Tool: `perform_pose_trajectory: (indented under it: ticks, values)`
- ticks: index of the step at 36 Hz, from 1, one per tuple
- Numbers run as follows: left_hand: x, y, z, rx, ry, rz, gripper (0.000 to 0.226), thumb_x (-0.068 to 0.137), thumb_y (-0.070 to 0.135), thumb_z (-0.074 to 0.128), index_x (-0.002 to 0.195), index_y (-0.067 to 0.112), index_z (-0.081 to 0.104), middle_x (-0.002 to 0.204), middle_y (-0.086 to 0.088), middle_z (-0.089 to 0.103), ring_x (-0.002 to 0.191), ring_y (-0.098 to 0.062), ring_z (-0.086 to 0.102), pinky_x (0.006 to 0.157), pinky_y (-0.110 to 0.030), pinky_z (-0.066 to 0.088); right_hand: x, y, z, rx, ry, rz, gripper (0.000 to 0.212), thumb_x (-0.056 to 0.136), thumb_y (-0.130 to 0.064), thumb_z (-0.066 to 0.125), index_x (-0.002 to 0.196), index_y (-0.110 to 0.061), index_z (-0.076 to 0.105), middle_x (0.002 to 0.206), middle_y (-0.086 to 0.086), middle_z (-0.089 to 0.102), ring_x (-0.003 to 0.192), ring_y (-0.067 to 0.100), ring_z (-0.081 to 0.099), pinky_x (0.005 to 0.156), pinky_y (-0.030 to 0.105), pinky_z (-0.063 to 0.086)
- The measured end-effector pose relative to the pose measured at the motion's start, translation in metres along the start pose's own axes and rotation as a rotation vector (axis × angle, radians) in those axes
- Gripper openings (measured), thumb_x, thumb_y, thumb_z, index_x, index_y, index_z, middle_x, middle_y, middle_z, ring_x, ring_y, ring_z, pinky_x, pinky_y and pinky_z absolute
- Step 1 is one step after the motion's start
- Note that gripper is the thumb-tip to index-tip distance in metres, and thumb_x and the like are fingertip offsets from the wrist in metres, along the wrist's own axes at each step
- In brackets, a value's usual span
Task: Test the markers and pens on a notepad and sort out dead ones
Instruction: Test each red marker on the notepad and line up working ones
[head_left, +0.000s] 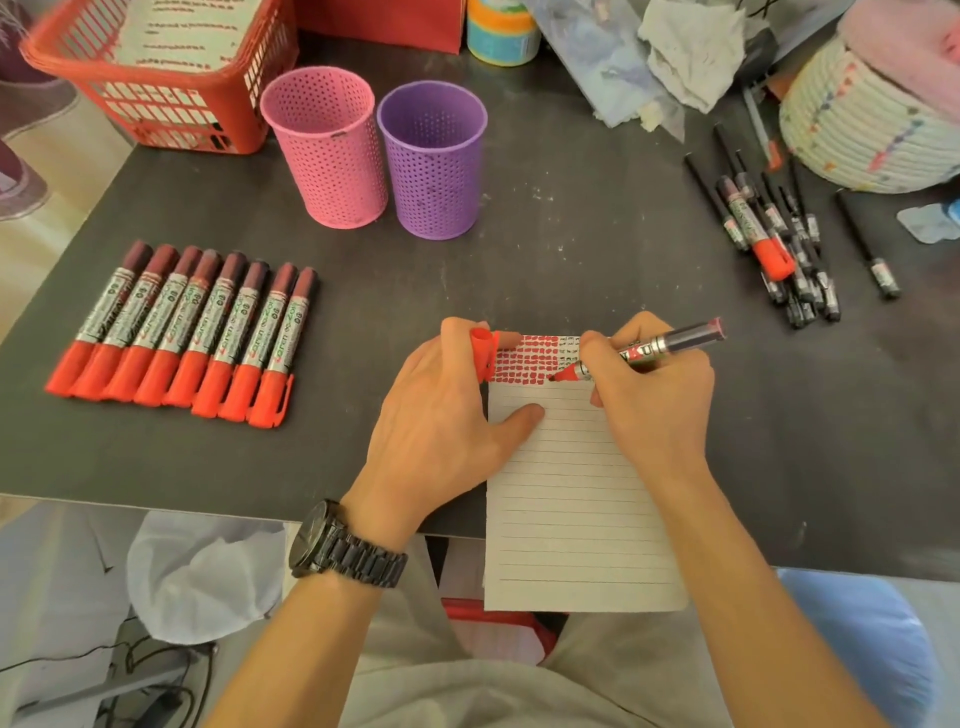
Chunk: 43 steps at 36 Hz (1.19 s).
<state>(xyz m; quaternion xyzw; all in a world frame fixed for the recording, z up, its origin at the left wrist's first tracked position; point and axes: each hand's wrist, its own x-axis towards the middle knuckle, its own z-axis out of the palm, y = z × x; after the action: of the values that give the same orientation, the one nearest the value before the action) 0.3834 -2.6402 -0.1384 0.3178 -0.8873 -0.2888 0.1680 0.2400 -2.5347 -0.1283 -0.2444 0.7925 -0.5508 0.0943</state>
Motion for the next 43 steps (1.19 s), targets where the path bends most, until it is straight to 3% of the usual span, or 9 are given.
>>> perform_pose_trajectory:
  ticks: [4,16,26,43]
  values:
    - [0.0006,-0.0008,0.0013,0.001,0.008,-0.008,0.070,0.074,0.067,0.071,0.128,0.035,0.040,0.132,0.017,0.055,0.106,0.009,0.035,0.078,-0.001,0.019,0.0002,0.0005,0.0000,-0.026,-0.009,0.004,0.022,0.086,-0.027,0.069,0.069,-0.019,0.059,0.049,-0.006,0.064,0.047,0.007,0.061,0.053,0.018,0.050]
    - [-0.0001,-0.0008,0.0021,-0.011,0.015,-0.010,0.069,0.074,0.064,0.073,0.127,0.034,0.041,0.129,0.016,0.056,0.104,0.009,0.036,0.076,-0.001,0.021,-0.0007,-0.0003,0.0013,-0.047,-0.017,-0.032,0.023,0.087,-0.026,0.069,0.068,-0.018,0.057,0.049,-0.007,0.063,0.048,0.010,0.063,0.050,0.015,0.048]
    - [-0.0002,-0.0007,0.0023,-0.007,0.023,-0.025,0.067,0.073,0.065,0.073,0.124,0.037,0.038,0.127,0.019,0.057,0.101,0.008,0.037,0.072,-0.002,0.022,-0.0008,-0.0003,0.0007,-0.048,-0.022,-0.045,0.027,0.089,-0.020,0.069,0.065,-0.016,0.058,0.051,-0.008,0.063,0.048,0.002,0.063,0.046,0.010,0.045]
    - [-0.0005,-0.0024,0.0041,-0.003,0.033,-0.021,0.066,0.074,0.063,0.073,0.123,0.038,0.037,0.128,0.019,0.057,0.101,0.010,0.035,0.073,-0.002,0.021,0.0002,0.0004,0.0005,-0.063,-0.015,-0.055,0.027,0.089,-0.019,0.068,0.065,-0.015,0.058,0.052,-0.006,0.064,0.047,0.003,0.062,0.045,0.013,0.045]
